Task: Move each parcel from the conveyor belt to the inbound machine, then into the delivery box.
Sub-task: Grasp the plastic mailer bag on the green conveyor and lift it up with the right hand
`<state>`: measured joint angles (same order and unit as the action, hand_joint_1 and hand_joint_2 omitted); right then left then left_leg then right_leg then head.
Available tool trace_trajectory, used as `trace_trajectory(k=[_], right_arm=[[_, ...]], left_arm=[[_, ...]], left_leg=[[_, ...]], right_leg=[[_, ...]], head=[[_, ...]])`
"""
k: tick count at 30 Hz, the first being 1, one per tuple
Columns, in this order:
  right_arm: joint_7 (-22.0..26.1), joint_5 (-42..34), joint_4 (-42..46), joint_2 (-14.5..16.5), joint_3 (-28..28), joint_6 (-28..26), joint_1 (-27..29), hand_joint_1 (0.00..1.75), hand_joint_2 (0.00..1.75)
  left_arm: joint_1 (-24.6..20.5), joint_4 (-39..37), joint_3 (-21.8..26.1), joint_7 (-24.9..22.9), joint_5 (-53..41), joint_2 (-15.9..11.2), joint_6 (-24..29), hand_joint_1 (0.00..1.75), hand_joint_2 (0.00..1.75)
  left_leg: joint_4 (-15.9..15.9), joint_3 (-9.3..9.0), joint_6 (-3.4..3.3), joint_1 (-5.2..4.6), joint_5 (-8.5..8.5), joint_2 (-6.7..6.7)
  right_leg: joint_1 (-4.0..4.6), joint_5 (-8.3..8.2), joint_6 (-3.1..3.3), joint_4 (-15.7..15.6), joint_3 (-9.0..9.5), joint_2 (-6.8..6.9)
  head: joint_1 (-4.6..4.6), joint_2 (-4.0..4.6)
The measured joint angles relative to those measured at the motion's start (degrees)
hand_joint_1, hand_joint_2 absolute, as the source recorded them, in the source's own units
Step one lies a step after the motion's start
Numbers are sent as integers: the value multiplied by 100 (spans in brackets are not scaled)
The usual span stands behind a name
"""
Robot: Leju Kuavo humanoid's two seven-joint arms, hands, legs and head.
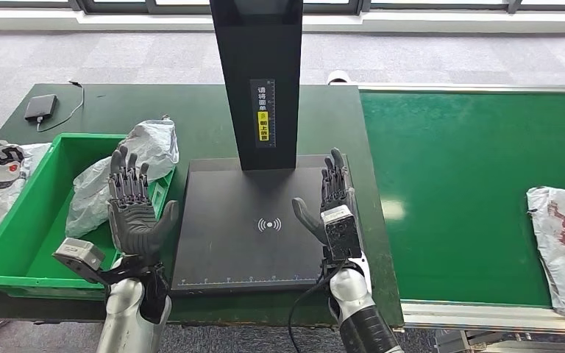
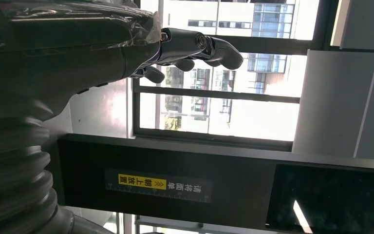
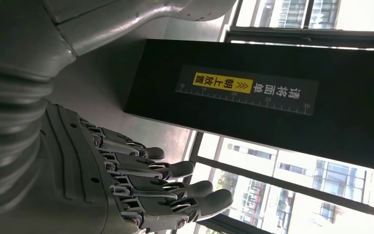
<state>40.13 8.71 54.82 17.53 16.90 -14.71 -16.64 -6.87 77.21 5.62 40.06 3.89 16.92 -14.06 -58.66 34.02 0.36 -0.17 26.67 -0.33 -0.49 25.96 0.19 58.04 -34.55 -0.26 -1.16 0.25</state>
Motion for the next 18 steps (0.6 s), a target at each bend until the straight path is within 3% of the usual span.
trace_trajectory(k=[1,2,3,7,9,11,12,13,16,17,18], right_arm=[[0,17,-2,0,3,-11,1,112,175],[0,42,-4,0,8,-25,1,153,175],[0,67,-9,0,13,-50,0,175,175],[0,177,-88,0,21,-277,-3,173,175],[0,214,-180,-1,21,-376,-6,109,175],[0,214,-268,-2,21,-418,-9,27,175],[0,215,-309,-2,21,-433,-12,11,175],[0,222,-350,-2,21,-453,-18,4,175],[0,261,-487,-2,22,-557,-44,0,175],[0,276,-530,-2,21,-594,-49,0,175],[0,292,-570,-2,21,-631,-51,0,175]], left_arm=[[-1,-4,0,0,4,0,1,143,175],[-1,-6,0,0,8,0,-3,173,175],[-2,-8,0,0,10,0,-8,175,175],[-5,-19,-2,0,5,0,-10,175,175],[-4,-21,-2,0,5,0,-3,175,175],[-4,-21,-2,0,4,0,0,175,175],[-4,-21,-2,0,-3,0,-3,175,175],[-3,-21,-2,0,-13,0,-6,154,175],[-3,-20,-2,0,-18,0,-7,24,175],[-2,-21,-2,0,-10,0,-3,0,175],[-2,-24,-2,0,-7,0,11,0,175]], left_leg=[[0,0,0,0,0,0],[0,0,0,0,0,0],[0,0,0,0,0,0],[0,0,0,0,0,0],[0,0,0,0,0,0],[0,0,0,0,0,0],[0,0,0,0,0,0],[0,0,0,0,0,0],[0,0,0,0,0,0],[0,0,0,0,0,0],[0,0,0,0,0,0]], right_leg=[[0,0,0,0,0,0],[0,0,0,0,0,0],[0,0,0,0,0,0],[0,0,0,0,0,0],[0,0,0,0,0,0],[0,0,0,0,0,0],[0,0,0,0,0,0],[0,0,0,0,0,0],[0,0,0,0,0,0],[0,0,0,0,0,0],[0,0,0,0,0,0]], head=[[0,0],[0,0],[0,0],[0,-1],[0,-1],[0,0],[0,0],[0,0],[0,0],[0,0],[0,0]])
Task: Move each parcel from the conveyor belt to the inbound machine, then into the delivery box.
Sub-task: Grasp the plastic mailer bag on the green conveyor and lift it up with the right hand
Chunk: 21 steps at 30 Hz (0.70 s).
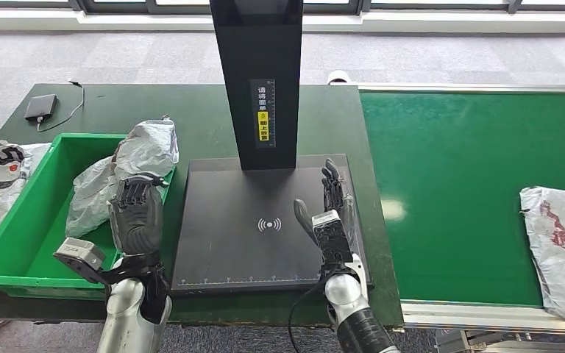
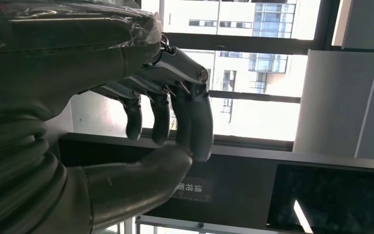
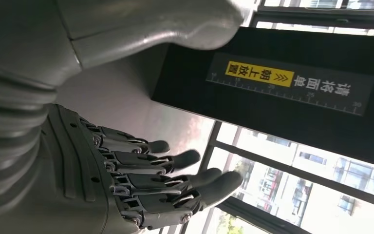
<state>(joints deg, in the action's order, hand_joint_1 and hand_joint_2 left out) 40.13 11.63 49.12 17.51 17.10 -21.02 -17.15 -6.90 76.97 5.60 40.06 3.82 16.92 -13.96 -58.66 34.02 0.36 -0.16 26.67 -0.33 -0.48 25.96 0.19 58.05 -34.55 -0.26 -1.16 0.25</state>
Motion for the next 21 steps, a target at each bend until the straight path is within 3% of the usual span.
trace_trajectory(k=[9,12,13,16,19,21], right_arm=[[0,625,-495,-64,-1,-892,-164,0,175],[0,653,-587,-78,-1,-928,-202,0,44],[0,655,-609,-80,-1,-931,-209,0,44],[-3,712,-656,-103,-7,-938,-247,0,175],[-200,1184,-727,-179,-54,-1198,-370,0,175],[-633,1903,-804,-282,-99,-1556,-488,0,175]], left_arm=[[-3,-81,0,0,-84,0,94,0,175],[-3,-99,0,0,-85,0,95,0,175],[-3,-104,0,0,-83,0,95,0,175],[-4,-119,0,0,-34,0,89,0,175],[-6,-152,0,0,-23,0,91,0,175],[-6,-174,0,0,-12,0,95,0,175]], left_leg=[[0,0,0,0,0,1],[0,0,0,0,0,0],[0,0,0,0,0,0],[0,0,0,0,0,1],[-1,0,0,0,0,1],[-2,-1,0,-1,0,1]], right_leg=[[0,0,0,0,0,0],[0,0,0,0,0,0],[0,0,0,0,0,0],[0,0,0,0,-2,-1],[0,0,0,0,-2,-1],[-1,-1,-1,0,-2,-1]], head=[[0,-1],[0,-1],[0,-1],[0,0],[1,0],[0,-1]])
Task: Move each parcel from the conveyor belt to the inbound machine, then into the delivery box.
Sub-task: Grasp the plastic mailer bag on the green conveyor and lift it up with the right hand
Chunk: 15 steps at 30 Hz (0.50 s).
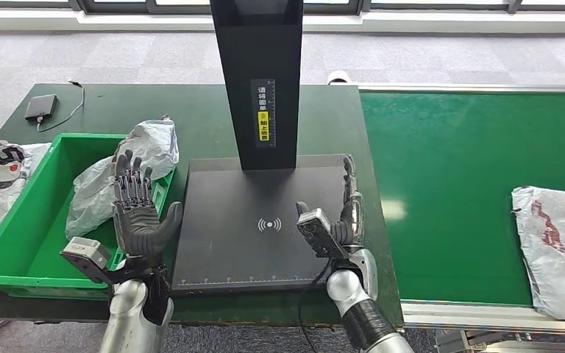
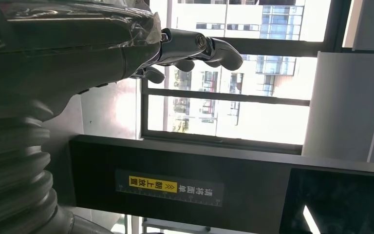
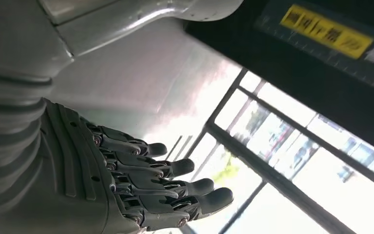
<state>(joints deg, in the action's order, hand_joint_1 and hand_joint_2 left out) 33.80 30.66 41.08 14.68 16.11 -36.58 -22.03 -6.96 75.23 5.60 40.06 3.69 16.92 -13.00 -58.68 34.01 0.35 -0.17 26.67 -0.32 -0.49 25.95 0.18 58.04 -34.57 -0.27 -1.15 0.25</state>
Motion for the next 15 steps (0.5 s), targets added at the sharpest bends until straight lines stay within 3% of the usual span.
trace_trajectory(k=[4,6,11,15], right_arm=[[-1766,3092,33,-280,-535,-319,-106,0,175],[-2225,4372,35,-441,-1067,-341,-160,0,175],[-3119,5173,-203,-921,-2329,-350,-428,0,175],[-3695,5489,-698,-1320,-2931,-338,-693,0,175]], left_arm=[[4,-23,0,0,96,0,-19,0,175],[8,-28,0,0,133,0,-37,0,175],[19,-28,0,0,210,0,-3,0,175],[29,-26,3,0,227,0,40,0,175]], left_leg=[[-3,0,-2,-3,-1,-7],[-4,1,-2,-6,-1,-10],[-4,2,-6,-16,1,-11],[-4,1,-8,-18,3,-2]], right_leg=[[-3,-1,-1,-1,4,4],[-6,-2,-3,-1,5,7],[-15,-4,-6,-1,6,8],[-16,-5,-8,-1,4,2]], head=[[1,0],[0,0],[0,0],[0,1]])
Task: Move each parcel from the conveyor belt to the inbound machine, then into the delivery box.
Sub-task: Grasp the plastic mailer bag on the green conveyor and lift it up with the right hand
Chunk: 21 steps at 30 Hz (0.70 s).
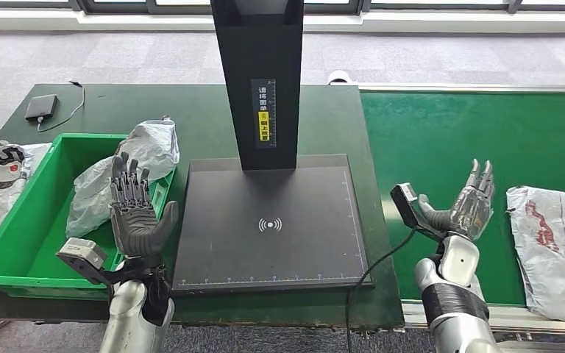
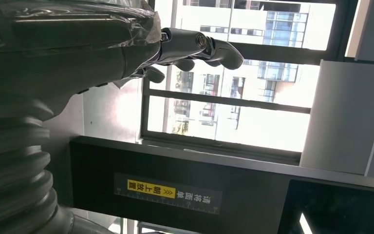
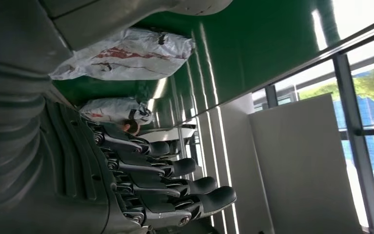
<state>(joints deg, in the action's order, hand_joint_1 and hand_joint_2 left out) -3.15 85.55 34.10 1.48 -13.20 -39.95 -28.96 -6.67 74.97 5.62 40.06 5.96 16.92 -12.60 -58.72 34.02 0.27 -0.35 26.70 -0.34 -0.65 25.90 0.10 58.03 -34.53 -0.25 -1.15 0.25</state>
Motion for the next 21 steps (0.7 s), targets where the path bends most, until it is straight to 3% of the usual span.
trace_trajectory(k=[6,12,18,21], right_arm=[[-153,-392,-1022,-469,-954,70,-309,0,175],[-476,-359,-1310,-678,-1352,28,-301,0,175],[-538,-570,-1442,-796,-1789,375,-210,0,175],[-868,-390,-1483,-856,-1896,429,-177,0,175]], left_arm=[[19,-4,5,0,8,2,-69,0,175],[18,-26,6,0,60,2,-85,0,175],[20,-45,24,0,25,0,-75,0,175],[32,-29,75,0,5,0,-75,0,175]], left_leg=[[2,3,-8,1,-5,-32],[3,1,-7,1,-4,-21],[3,3,-8,0,-4,-22],[3,3,-8,0,-4,-20]], right_leg=[[1,5,-9,0,7,28],[1,5,-10,0,3,15],[0,6,-11,0,4,17],[-1,6,-11,0,4,15]], head=[[0,1],[1,0],[0,0],[1,-1]])
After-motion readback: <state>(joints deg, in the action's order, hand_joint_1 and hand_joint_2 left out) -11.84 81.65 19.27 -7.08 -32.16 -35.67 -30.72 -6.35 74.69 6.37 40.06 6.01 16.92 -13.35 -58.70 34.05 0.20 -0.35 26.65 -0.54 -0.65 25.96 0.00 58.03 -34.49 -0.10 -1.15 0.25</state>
